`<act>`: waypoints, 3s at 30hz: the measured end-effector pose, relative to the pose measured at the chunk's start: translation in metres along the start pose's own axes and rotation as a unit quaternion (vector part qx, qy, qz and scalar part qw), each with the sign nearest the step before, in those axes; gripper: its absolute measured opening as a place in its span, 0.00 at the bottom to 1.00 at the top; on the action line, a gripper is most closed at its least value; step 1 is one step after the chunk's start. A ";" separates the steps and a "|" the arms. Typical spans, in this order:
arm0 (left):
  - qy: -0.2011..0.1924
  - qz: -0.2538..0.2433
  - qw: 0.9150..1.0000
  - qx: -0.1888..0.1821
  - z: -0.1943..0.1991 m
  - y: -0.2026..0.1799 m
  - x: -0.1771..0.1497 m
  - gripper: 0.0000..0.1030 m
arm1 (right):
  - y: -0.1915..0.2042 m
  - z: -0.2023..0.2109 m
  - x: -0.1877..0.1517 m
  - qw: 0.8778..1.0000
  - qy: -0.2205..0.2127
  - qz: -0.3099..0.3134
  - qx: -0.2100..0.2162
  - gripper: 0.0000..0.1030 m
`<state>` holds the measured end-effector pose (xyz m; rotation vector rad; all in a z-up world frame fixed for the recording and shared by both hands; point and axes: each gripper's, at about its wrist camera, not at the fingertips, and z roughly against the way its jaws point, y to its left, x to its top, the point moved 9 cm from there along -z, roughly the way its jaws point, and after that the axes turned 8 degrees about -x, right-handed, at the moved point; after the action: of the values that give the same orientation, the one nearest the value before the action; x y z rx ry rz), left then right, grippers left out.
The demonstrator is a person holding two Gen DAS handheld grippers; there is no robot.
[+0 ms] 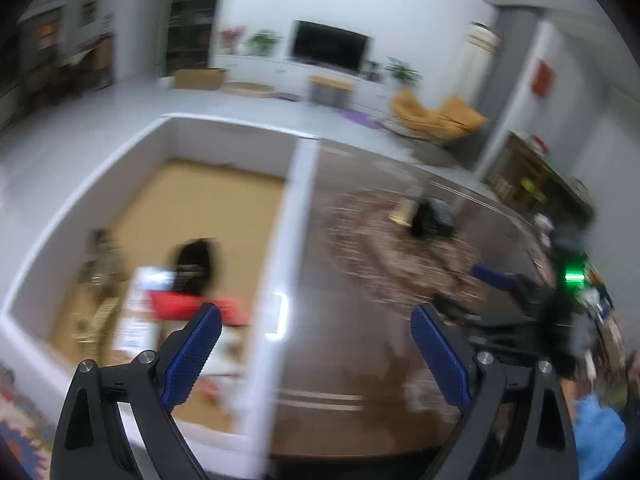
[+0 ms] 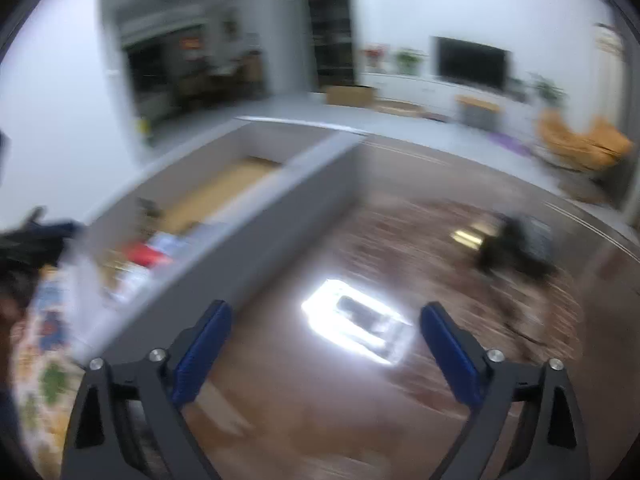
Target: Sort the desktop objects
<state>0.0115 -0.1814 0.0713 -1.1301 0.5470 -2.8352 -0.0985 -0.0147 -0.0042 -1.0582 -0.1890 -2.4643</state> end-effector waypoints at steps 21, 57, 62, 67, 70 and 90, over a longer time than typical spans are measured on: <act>0.103 -0.094 0.987 0.074 -0.289 -0.091 -0.023 1.00 | -0.245 -0.042 -0.142 0.969 0.105 -0.142 -0.172 1.00; 0.084 -0.105 0.989 0.063 -0.295 -0.086 -0.015 1.00 | -0.247 -0.043 -0.147 0.969 0.104 -0.142 -0.174 1.00; 0.084 -0.105 0.989 0.063 -0.294 -0.086 -0.015 1.00 | -0.247 -0.043 -0.147 0.969 0.104 -0.142 -0.174 1.00; 0.084 -0.105 0.989 0.063 -0.295 -0.086 -0.015 1.00 | -0.247 -0.043 -0.147 0.969 0.104 -0.142 -0.174 1.00; 0.084 -0.106 0.989 0.063 -0.295 -0.086 -0.015 1.00 | -0.247 -0.043 -0.147 0.969 0.104 -0.142 -0.174 1.00; 0.084 -0.106 0.989 0.063 -0.294 -0.086 -0.015 1.00 | -0.247 -0.042 -0.147 0.969 0.104 -0.142 -0.174 1.00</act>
<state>-0.1679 -0.0080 -0.1076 -0.9895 0.2641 -3.1142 -0.1490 0.2437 -0.1268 -0.9503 0.1788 -2.9241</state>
